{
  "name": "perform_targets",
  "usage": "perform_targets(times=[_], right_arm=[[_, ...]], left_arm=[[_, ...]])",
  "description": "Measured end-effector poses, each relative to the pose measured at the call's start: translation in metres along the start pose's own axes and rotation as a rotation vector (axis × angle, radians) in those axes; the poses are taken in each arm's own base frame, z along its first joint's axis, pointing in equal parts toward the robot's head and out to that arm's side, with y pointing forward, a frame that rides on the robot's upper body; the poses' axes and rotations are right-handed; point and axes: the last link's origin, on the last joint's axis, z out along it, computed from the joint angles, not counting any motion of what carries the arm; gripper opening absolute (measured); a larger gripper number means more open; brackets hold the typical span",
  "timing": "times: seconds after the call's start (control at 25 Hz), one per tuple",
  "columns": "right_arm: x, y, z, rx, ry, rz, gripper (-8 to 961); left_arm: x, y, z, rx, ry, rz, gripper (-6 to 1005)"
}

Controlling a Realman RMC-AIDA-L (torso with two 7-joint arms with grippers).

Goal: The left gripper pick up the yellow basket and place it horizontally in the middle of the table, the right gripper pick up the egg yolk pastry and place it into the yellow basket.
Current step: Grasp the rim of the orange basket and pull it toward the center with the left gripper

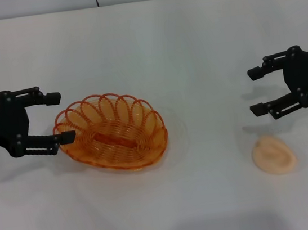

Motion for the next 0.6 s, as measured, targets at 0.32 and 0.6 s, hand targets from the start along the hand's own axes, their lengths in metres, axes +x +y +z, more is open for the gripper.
perform_targets(times=[0.32,0.6], right_arm=[[0.0014,0.0014,0.0015,-0.003,0.002,0.001,812],[0.0023,0.0026,0.0033,-0.007,0.005,0.003,812]], left_arm=[[0.0004,0.0004,0.0008,0.001,0.001,-0.001,870],[0.0001,0.0007,0.0012,-0.002,-0.002,-0.002,868]])
